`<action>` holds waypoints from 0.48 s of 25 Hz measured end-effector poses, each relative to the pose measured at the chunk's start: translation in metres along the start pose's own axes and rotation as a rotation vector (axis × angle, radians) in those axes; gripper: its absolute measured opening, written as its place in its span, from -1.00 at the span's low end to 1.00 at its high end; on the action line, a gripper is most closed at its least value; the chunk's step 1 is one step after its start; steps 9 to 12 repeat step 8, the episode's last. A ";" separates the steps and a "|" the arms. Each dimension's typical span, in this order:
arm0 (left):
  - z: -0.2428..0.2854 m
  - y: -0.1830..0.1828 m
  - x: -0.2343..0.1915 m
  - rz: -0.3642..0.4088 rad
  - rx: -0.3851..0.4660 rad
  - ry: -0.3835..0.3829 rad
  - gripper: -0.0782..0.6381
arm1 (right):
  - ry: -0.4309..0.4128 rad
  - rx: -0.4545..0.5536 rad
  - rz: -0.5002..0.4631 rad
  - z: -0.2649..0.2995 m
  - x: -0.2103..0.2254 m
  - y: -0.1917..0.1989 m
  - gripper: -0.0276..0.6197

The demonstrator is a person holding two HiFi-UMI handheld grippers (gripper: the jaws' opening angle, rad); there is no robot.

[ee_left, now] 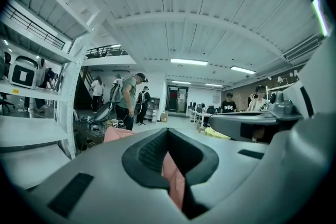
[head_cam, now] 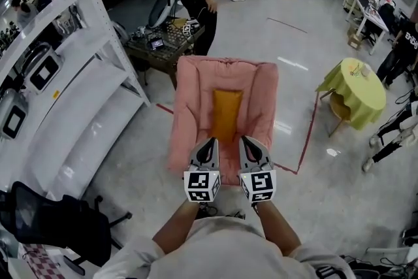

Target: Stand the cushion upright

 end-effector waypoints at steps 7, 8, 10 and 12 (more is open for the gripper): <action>-0.006 -0.003 -0.003 0.001 0.029 0.002 -0.75 | 0.005 0.000 -0.008 -0.001 -0.008 0.001 -0.90; -0.007 -0.002 -0.004 0.000 0.032 0.000 -0.75 | 0.005 -0.001 -0.011 -0.001 -0.009 0.001 -0.90; -0.007 -0.002 -0.004 0.000 0.032 0.000 -0.75 | 0.005 -0.001 -0.011 -0.001 -0.009 0.001 -0.90; -0.007 -0.002 -0.004 0.000 0.032 0.000 -0.75 | 0.005 -0.001 -0.011 -0.001 -0.009 0.001 -0.90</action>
Point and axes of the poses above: the fingertips, and each gripper's own axes: z forward along the fingers, x to its right, y out of its underside, the point moved 8 cm from there along -z, backward along the fingers, and after that the axes turned 15 degrees about z, right-handed, at the moved point
